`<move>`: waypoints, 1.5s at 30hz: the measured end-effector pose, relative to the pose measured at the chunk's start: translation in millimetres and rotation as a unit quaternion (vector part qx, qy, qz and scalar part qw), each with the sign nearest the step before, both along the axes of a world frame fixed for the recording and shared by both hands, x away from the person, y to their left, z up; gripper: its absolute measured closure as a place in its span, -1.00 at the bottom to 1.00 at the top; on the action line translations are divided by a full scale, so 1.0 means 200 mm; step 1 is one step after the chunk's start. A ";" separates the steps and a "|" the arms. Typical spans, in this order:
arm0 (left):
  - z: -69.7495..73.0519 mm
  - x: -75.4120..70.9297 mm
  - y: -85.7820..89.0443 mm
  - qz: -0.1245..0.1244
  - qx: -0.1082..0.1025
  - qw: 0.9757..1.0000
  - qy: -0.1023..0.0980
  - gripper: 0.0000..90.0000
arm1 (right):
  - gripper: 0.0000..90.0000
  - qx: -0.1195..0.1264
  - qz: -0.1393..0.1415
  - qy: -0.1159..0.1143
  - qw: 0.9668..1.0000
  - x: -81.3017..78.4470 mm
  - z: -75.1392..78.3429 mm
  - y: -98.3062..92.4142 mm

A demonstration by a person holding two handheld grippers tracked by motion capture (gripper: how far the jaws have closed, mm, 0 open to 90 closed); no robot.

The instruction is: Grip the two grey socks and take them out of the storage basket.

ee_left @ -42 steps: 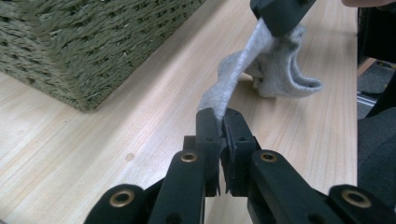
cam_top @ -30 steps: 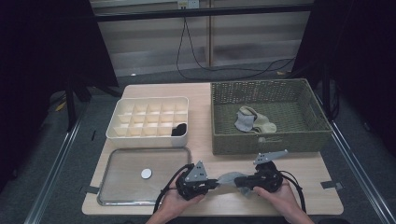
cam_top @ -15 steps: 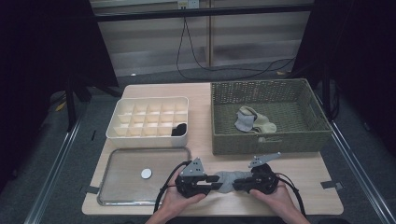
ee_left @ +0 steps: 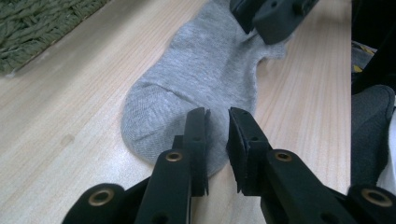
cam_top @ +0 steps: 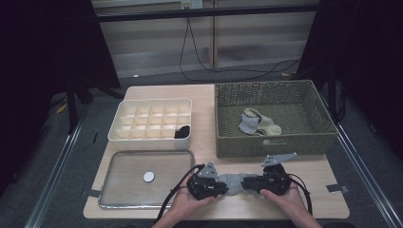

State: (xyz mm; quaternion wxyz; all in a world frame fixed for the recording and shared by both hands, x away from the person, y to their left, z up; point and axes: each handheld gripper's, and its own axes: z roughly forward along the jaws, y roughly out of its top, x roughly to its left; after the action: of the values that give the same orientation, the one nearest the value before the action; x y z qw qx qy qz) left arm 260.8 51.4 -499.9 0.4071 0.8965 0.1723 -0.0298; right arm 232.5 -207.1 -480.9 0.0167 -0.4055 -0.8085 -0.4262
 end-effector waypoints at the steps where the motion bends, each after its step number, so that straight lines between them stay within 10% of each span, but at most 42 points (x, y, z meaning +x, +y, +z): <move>1: 0.00 0.00 0.00 -0.001 0.001 1.000 0.001 0.72 | 0.70 0.001 -0.002 0.000 1.000 0.00 0.00 -0.01; 17: 0.03 -0.01 0.08 0.020 0.030 0.999 0.013 0.74 | 0.86 -0.049 -0.028 0.014 0.998 0.01 -0.07 -0.08; 26: 0.10 0.02 0.02 0.020 -0.010 1.000 0.008 0.65 | 0.77 -0.024 -0.037 -0.008 0.999 0.04 -0.03 -0.09; 45: 0.04 0.04 -0.14 0.006 0.006 1.000 0.030 -0.18 | 0.54 -0.034 -0.038 0.006 0.999 0.19 -0.07 -0.08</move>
State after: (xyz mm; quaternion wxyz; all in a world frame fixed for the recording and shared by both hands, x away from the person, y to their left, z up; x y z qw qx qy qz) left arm 268.3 22.6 -492.8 0.3966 0.8964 0.1902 -0.0535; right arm 270.1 -222.9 -494.1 -0.0087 -0.4388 -0.8065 -0.3963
